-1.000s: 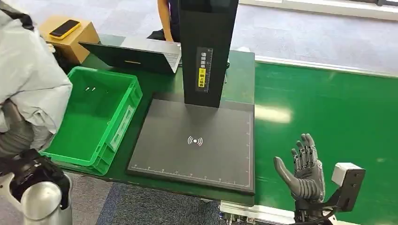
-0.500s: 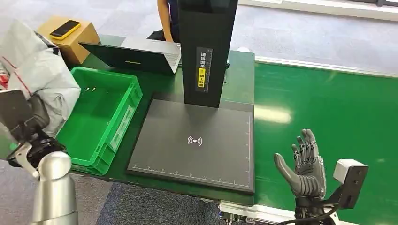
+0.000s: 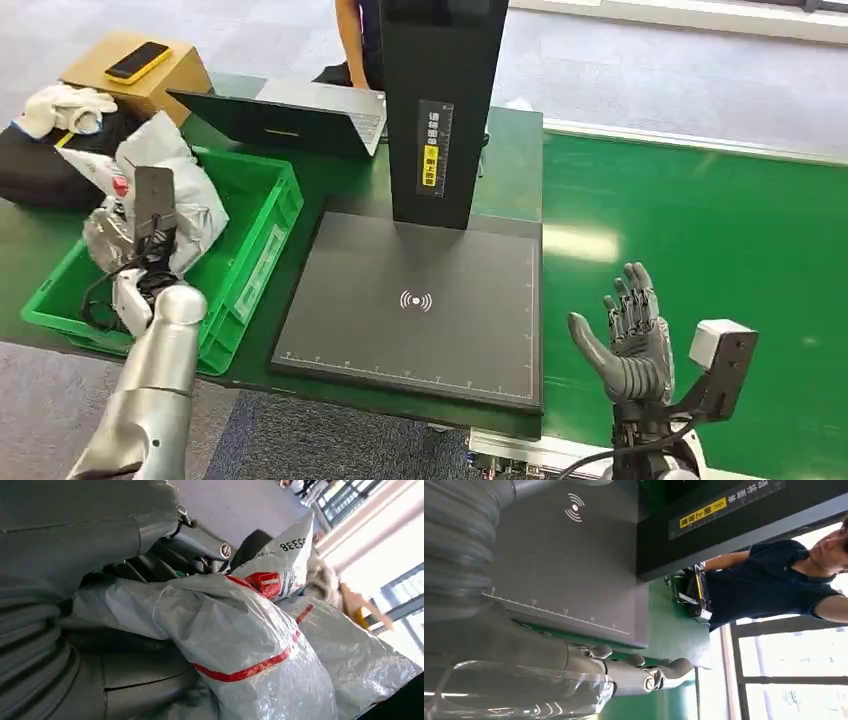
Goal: Moved the parcel from conveyor to table for the left to box.
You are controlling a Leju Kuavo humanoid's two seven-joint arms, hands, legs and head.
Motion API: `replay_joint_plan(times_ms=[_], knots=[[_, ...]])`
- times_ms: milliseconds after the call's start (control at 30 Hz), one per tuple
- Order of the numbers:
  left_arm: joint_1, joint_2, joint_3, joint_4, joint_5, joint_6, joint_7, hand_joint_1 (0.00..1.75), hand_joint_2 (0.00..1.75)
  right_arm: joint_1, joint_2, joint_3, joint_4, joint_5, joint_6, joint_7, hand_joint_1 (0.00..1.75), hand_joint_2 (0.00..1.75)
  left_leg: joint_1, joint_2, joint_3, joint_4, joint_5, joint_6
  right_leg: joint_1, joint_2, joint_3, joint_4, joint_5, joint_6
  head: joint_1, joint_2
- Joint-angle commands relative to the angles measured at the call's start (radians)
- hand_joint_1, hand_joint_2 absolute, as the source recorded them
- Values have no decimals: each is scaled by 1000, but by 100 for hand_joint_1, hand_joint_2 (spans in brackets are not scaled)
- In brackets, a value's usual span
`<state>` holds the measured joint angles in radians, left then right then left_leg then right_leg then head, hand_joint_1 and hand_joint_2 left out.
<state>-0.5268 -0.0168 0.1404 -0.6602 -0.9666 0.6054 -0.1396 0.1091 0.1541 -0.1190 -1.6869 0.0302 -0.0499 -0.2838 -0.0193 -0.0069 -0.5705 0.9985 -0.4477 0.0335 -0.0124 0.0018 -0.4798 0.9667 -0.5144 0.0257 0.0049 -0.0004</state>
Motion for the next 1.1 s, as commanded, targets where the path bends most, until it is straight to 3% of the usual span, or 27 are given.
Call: replay_joint_plan(times_ms=[33,233,333,367,433,533,567,600,700,767,900,967,1100], knots=[[-120,28,-77,324,-69,-119,126,0,175,-26,-53,32,93,-19,-13,-6,0,175,1,0,2,-1,0,-3,1,-1,2,-2,0,-1,-1,0],[-108,8,-59,264,-52,-138,88,0,175,-17,-60,31,87,-28,-16,-11,0,175,1,1,5,-3,0,-6,1,0,5,-3,1,-2,0,0],[-84,-28,-17,135,42,-83,-19,0,175,-12,-61,27,77,-32,-20,-10,0,175,1,-2,2,-1,1,-4,2,-2,2,-1,0,-1,0,0],[-48,-51,-7,4,128,-40,-101,0,175,-9,-60,25,71,-35,-26,-9,0,175,1,-2,1,0,1,-3,1,-3,1,0,0,-1,0,0],[22,-48,-70,-195,165,-74,-37,0,175,-1,-60,23,59,-36,-31,-9,0,175,1,-2,1,1,0,-2,1,-3,1,0,0,0,-1,0],[38,-45,-83,-234,185,-68,-33,0,175,0,-60,23,59,-37,-32,-8,0,175,1,0,2,0,0,-3,1,-1,2,0,-1,-1,0,0],[75,-60,-93,-362,322,4,-197,0,175,5,-58,20,55,-37,-37,-8,0,175,1,0,2,0,0,-3,1,-1,2,0,0,-1,0,0],[148,-62,-139,-580,396,31,-249,0,175,15,-55,15,47,-36,-43,-9,0,175,1,0,2,0,0,-4,1,-1,2,-1,-1,-1,0,0],[321,-36,-255,-1048,449,67,-249,0,175,41,-45,-1,29,-36,-48,-28,0,175,2,1,-1,2,-1,-3,2,0,-2,1,-1,-1,0,0],[418,-27,-314,-1194,478,75,-270,0,175,61,-31,-16,8,-38,-46,-35,0,175,2,3,-1,2,-2,-3,1,3,-2,1,-1,-1,0,0],[503,-4,-419,-1197,489,28,-248,0,175,99,-6,-42,-39,-33,-19,-42,0,175,0,1,2,-1,-3,-4,0,1,2,-2,-3,-1,0,0],[530,-9,-474,-1104,507,-176,-129,0,175,103,4,-48,-47,-34,7,-40,0,175,0,1,3,-1,-4,-4,0,1,3,-2,-3,-2,0,0],[564,-106,-524,-859,659,-330,-84,0,175,78,11,-33,-23,-49,11,-23,0,175,0,-1,6,-4,-2,-4,0,-1,5,-5,-1,-2,0,0]])
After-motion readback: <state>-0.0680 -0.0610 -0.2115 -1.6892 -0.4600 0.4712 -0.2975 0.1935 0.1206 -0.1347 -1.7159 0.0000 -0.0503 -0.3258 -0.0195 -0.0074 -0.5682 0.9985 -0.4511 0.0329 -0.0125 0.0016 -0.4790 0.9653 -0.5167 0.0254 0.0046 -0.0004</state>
